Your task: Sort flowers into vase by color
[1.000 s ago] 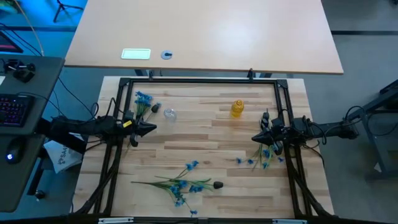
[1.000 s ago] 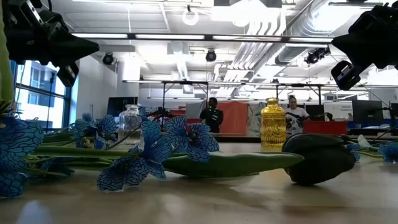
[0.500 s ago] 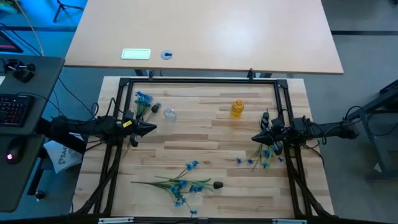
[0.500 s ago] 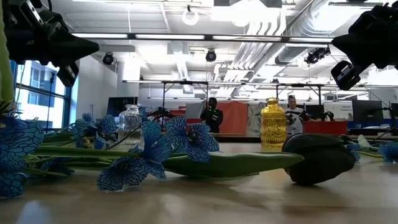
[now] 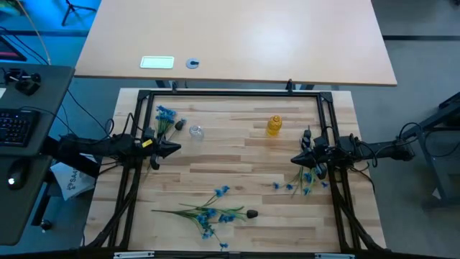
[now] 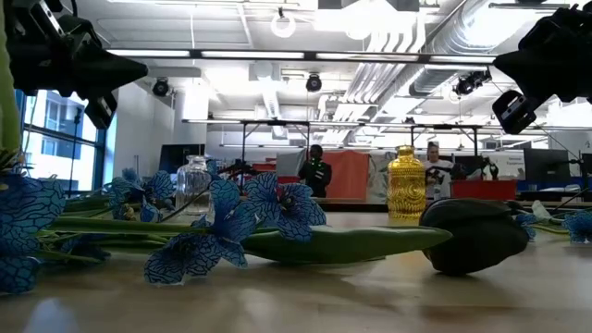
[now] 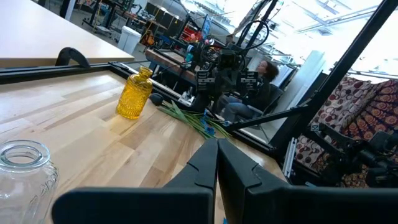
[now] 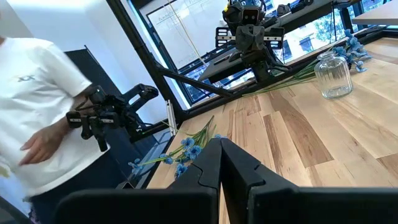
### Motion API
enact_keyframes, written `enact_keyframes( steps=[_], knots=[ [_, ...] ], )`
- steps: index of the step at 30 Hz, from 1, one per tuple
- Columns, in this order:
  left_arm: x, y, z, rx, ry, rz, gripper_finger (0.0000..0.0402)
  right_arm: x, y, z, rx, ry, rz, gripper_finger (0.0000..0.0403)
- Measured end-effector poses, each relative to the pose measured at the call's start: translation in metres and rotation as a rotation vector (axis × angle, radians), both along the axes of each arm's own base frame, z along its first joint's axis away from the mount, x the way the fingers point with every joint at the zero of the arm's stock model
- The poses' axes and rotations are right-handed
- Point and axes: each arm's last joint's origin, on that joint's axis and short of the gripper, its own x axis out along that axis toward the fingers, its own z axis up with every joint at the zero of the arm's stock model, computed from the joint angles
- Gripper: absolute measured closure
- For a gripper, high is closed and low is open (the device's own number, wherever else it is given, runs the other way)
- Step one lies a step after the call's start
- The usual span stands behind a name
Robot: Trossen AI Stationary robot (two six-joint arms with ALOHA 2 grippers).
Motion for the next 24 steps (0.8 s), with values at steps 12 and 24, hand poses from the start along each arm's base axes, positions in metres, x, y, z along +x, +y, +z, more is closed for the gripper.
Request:
enact_keyframes(
  steps=[12, 24],
  knots=[
    [0.000, 0.000, 0.000, 0.000, 0.000, 0.000, 0.0401, 0.000, 0.000, 0.000, 0.000, 0.000, 0.000, 0.0402],
    [0.000, 0.000, 0.000, 0.000, 0.000, 0.000, 0.0401, -0.003, -0.008, 0.022, 0.433, -0.193, -0.217, 0.0402]
  ],
)
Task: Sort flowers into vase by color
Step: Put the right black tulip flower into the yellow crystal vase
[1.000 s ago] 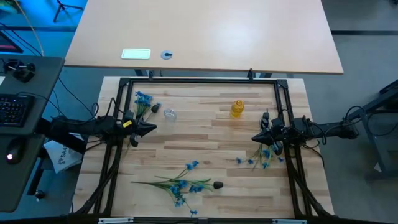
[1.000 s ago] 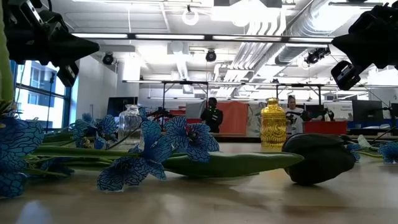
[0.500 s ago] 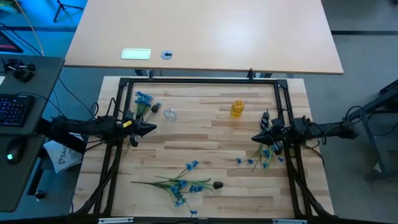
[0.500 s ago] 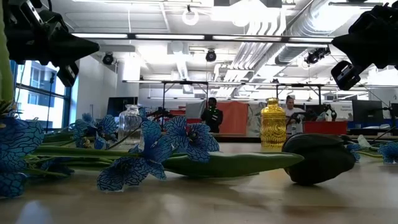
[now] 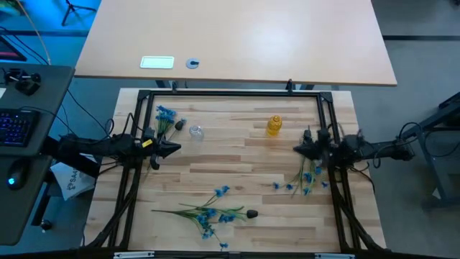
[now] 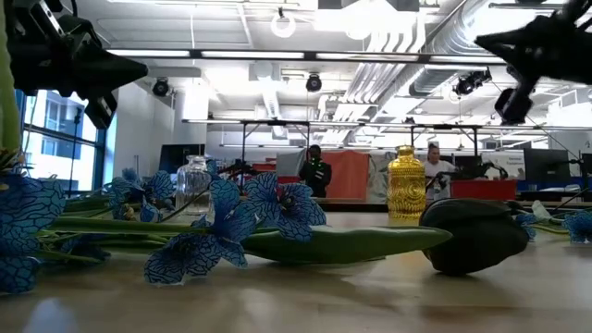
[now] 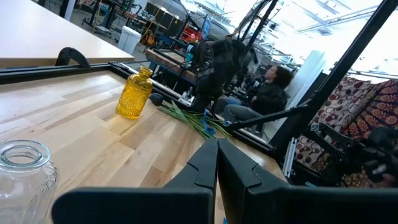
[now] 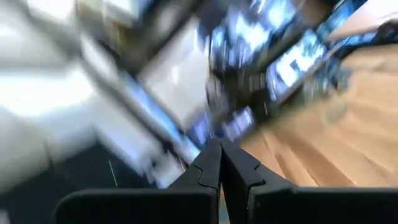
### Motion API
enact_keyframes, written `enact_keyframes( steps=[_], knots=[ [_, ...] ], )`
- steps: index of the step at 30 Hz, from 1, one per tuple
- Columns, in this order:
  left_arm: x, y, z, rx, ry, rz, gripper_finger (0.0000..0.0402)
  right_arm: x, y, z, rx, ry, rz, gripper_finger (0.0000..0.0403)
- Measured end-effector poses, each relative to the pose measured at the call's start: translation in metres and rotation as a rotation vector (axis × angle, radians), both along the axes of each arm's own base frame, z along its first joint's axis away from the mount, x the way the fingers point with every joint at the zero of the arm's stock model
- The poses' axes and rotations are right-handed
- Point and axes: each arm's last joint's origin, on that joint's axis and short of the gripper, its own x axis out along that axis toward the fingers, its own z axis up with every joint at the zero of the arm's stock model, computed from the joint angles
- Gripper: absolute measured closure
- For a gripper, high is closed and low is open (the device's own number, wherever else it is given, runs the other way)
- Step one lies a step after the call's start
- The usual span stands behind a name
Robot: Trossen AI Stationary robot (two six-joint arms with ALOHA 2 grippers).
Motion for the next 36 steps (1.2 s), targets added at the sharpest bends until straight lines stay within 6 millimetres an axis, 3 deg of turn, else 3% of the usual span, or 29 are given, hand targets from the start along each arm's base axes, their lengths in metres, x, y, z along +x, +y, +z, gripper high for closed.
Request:
enact_keyframes(
  steps=[3, 10, 16, 22, 27, 31, 36],
  knots=[
    [0.000, 0.000, 0.000, 0.000, 0.000, 0.000, 0.0401, -0.004, -0.005, 0.009, 0.110, -0.106, -0.140, 0.0402],
    [0.000, 0.000, 0.000, 0.000, 0.000, 0.000, 0.0401, -0.013, -0.008, 0.034, 0.092, -0.368, -0.215, 0.0402],
    [0.000, 0.000, 0.000, 0.000, 0.000, 0.000, 0.0401, -0.002, -0.009, 0.063, 0.020, -0.344, -0.370, 0.0402],
    [0.000, 0.000, 0.000, 0.000, 0.000, 0.000, 0.0401, 0.049, -0.016, 0.099, -0.001, -0.063, -0.616, 0.0402],
    [0.000, 0.000, 0.000, 0.000, -0.001, 0.000, 0.0401, 0.089, -0.029, 0.115, -0.029, 0.322, -0.611, 0.0402],
    [0.000, 0.000, 0.000, 0.000, -0.001, 0.000, 0.0401, 0.097, -0.040, 0.120, 0.052, 0.756, -0.480, 0.0383],
    [0.000, 0.000, 0.000, 0.000, 0.000, 0.000, 0.0401, 0.086, -0.044, 0.102, 0.208, 1.270, -0.324, 0.0312]
  ],
)
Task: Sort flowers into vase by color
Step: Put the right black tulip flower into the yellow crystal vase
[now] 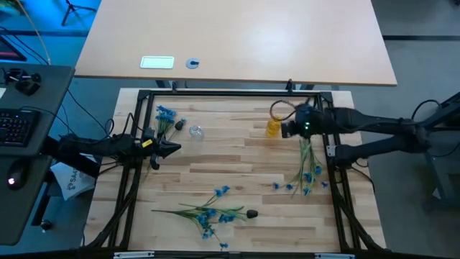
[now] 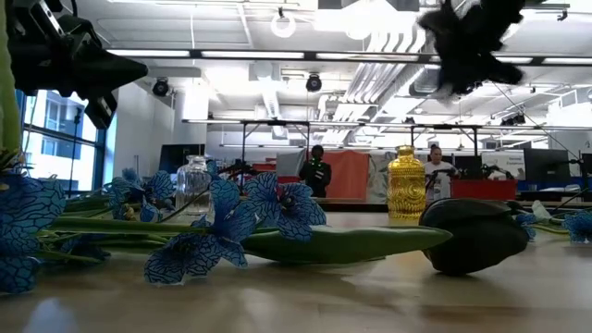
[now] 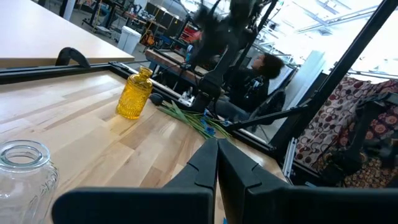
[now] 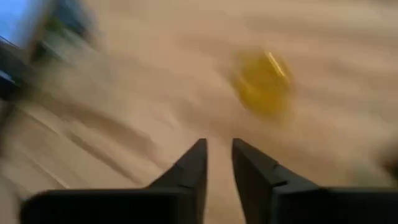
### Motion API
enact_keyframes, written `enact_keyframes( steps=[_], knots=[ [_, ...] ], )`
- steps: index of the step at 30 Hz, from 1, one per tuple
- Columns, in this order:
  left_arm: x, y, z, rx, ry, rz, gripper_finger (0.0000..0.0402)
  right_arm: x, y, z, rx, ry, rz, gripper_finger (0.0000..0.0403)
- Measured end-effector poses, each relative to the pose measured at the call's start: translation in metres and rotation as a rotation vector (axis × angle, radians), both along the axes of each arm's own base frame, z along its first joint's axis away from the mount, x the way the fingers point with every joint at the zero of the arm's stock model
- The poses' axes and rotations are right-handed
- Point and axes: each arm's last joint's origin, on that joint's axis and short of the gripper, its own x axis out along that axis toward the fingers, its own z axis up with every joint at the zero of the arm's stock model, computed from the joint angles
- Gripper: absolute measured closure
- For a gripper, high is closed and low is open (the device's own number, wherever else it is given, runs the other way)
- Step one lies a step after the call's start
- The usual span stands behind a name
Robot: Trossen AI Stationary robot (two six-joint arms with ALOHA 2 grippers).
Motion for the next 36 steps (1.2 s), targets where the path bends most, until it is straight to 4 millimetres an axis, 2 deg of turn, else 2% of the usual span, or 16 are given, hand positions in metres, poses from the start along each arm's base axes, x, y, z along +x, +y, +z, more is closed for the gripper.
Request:
enact_keyframes(
  steps=[3, 8, 13, 18, 22, 26, 31, 36],
  knots=[
    [0.000, 0.000, 0.000, 0.000, 0.000, 0.000, 0.0401, -0.010, 0.006, -0.022, 0.142, 0.165, 0.010, 0.0265],
    [0.000, 0.000, 0.000, 0.000, 0.000, 0.000, 0.0401, -0.024, 0.017, -0.062, 0.324, 0.234, -0.020, 0.0216],
    [0.000, 0.000, 0.000, 0.000, 0.000, 0.000, 0.0401, -0.033, 0.019, -0.100, 0.394, 0.273, -0.076, 0.0209],
    [0.000, 0.000, 0.000, 0.000, 0.000, 0.000, 0.0401, -0.039, 0.019, -0.126, 0.408, 0.289, -0.122, 0.0218],
    [0.000, 0.000, 0.000, 0.000, 0.000, 0.000, 0.0401, -0.041, 0.015, -0.135, 0.400, 0.275, -0.191, 0.0223],
    [0.000, 0.000, 0.000, 0.000, 0.000, 0.000, 0.0401, -0.038, 0.012, -0.136, 0.392, 0.226, -0.193, 0.0226],
    [0.000, 0.000, 0.000, 0.000, 0.000, 0.000, 0.0401, -0.041, 0.012, -0.138, 0.378, 0.285, -0.211, 0.0226],
    [0.000, 0.000, 0.000, 0.000, 0.000, 0.000, 0.0401, -0.038, 0.013, -0.138, 0.405, 0.254, -0.193, 0.0226]
  ],
)
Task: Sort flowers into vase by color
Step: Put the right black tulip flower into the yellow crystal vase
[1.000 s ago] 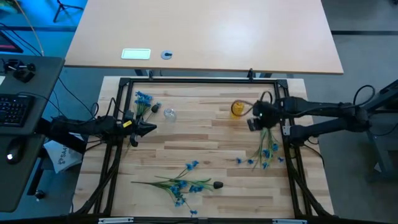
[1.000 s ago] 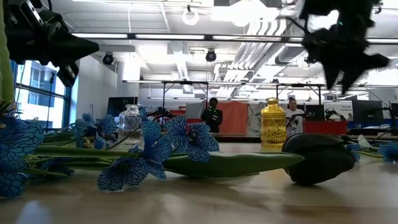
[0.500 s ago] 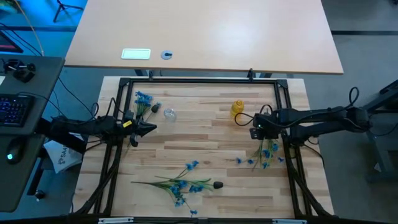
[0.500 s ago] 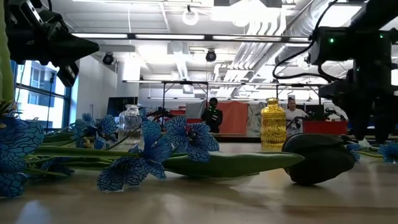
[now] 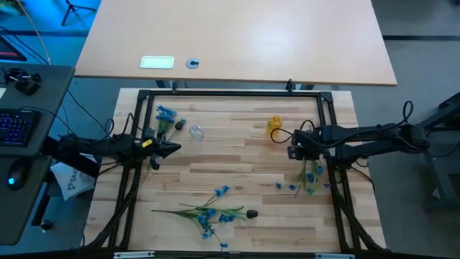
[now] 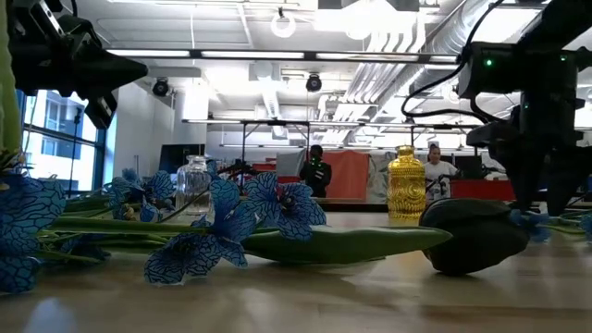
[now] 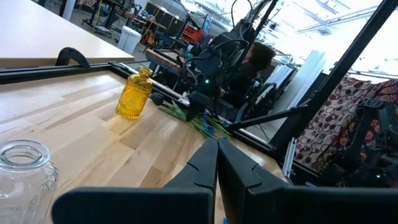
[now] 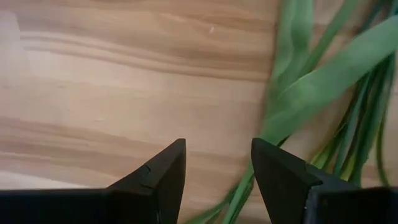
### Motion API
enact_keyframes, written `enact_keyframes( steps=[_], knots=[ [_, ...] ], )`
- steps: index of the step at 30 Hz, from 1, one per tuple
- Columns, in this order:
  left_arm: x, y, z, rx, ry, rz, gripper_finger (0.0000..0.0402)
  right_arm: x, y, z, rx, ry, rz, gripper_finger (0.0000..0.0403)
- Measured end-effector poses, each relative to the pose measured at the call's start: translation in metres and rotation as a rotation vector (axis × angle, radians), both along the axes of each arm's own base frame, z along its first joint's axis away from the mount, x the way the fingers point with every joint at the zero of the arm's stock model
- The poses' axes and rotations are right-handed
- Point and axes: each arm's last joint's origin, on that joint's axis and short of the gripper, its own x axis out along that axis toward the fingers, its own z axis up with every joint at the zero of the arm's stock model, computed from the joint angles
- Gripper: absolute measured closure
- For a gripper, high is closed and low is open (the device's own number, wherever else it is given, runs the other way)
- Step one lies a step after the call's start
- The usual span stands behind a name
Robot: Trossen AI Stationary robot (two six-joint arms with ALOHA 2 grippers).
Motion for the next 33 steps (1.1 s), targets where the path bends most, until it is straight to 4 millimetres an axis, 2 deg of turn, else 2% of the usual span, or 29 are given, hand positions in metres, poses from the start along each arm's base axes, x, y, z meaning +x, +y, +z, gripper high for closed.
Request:
enact_keyframes(
  steps=[13, 16, 24, 33],
  knots=[
    [0.000, 0.000, 0.000, 0.000, 0.000, 0.000, 0.0401, -0.002, 0.001, 0.000, 0.028, 0.015, 0.058, 0.0226],
    [0.000, 0.000, 0.000, 0.000, 0.000, 0.000, 0.0401, -0.006, 0.002, 0.003, 0.032, 0.062, 0.061, 0.0226],
    [0.000, 0.000, 0.000, 0.000, 0.000, 0.000, 0.0401, -0.004, 0.000, 0.004, -0.025, 0.058, 0.040, 0.0226],
    [0.000, 0.000, 0.000, 0.000, 0.000, 0.000, 0.0401, 0.003, -0.002, -0.007, -0.035, 0.134, 0.012, 0.0226]
  ],
)
